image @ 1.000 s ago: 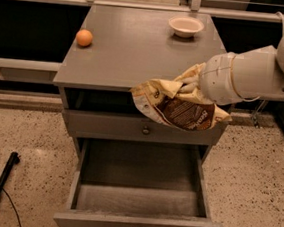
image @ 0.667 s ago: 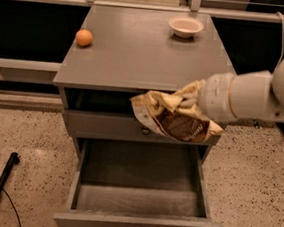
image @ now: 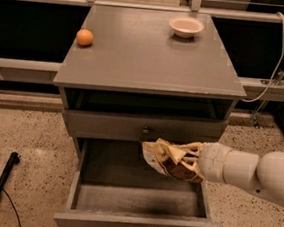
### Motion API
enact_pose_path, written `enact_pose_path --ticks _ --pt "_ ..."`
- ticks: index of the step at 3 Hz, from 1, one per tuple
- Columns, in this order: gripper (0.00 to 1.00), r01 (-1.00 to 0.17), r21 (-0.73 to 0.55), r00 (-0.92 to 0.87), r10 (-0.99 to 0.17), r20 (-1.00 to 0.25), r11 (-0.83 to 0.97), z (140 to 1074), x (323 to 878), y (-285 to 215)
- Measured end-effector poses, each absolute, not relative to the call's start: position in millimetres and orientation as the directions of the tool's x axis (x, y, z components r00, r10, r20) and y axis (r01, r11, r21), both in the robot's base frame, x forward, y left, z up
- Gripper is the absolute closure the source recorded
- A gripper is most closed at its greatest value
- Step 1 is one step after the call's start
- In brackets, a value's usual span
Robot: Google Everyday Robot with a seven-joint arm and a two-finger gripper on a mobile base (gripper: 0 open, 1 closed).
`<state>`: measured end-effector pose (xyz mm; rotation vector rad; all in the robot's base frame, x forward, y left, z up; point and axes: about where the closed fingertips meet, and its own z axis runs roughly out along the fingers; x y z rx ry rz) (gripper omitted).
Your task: Place brown chip bag into middle drawer
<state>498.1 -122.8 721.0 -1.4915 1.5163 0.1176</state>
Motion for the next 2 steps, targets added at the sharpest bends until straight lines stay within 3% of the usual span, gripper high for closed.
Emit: enact_pose_path --ticks 2 --pt "1.0 -0.823 -0.512 0.147 -0.781 -0.607 0.244 610 493 -115"
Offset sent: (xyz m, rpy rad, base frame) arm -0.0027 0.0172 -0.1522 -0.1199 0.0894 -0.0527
